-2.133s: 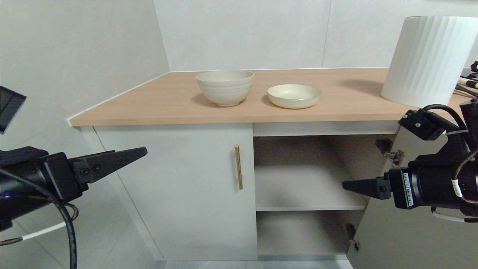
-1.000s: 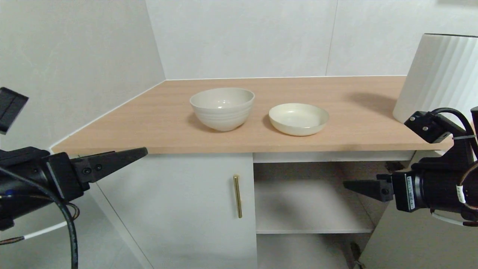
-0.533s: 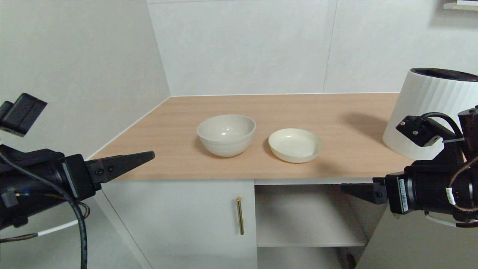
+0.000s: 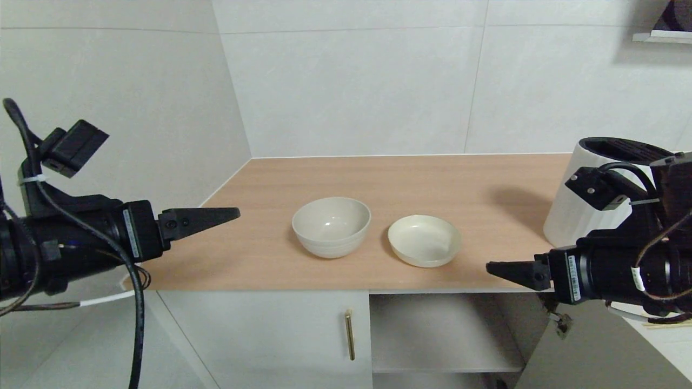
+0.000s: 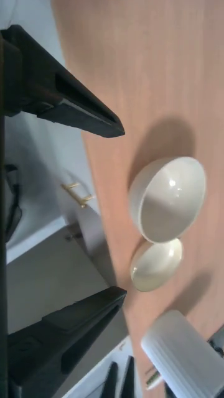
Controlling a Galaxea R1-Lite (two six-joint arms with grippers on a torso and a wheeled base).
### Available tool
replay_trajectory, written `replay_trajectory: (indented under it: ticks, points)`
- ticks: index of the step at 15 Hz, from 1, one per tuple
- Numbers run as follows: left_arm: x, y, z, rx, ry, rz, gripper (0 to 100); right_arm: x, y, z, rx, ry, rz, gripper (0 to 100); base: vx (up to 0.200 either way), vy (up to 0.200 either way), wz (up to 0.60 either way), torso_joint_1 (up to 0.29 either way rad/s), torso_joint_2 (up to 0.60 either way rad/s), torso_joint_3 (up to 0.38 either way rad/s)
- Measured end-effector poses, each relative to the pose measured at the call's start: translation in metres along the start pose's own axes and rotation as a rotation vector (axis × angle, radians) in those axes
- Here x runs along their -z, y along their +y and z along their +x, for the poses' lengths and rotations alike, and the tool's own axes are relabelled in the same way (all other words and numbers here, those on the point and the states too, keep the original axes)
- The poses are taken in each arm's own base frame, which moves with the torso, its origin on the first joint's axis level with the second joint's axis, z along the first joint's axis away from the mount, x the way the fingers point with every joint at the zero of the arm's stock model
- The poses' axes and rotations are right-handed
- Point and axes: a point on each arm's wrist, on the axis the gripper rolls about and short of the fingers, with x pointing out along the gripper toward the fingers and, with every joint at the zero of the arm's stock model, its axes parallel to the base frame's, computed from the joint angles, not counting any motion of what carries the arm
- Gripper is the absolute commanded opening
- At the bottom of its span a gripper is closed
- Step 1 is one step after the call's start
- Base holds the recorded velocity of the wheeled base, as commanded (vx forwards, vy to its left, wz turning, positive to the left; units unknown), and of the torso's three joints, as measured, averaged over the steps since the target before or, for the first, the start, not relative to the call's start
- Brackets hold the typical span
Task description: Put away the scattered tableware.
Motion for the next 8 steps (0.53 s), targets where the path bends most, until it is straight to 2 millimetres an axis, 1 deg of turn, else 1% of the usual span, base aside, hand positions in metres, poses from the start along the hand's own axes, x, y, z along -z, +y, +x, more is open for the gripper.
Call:
replay_trajectory:
  ticks: [2,5,6,8]
  points:
    - [-0.003,-0.002,0.011,-0.007,0.085,-0.022,100,-0.003,0.0,0.008,-0.001,-0.024,-0.001,100,0.0,0.0,0.0,0.016,-0.03,-0.021]
    - [-0.003,-0.002,0.024,-0.006,0.125,-0.029,100,-0.015,0.002,0.024,0.008,-0.029,0.009,100,0.0,0.0,0.0,0.0,0.0,0.0]
    - [-0.002,-0.001,0.028,-0.012,0.134,-0.037,100,-0.017,0.003,0.03,0.028,0.001,0.022,100,0.0,0.0,0.0,0.0,0.0,0.0]
    - [-0.003,0.0,0.038,-0.034,0.147,-0.115,100,-0.022,0.003,0.044,0.072,0.032,0.098,100,0.0,0.0,0.0,0.0,0.0,0.0]
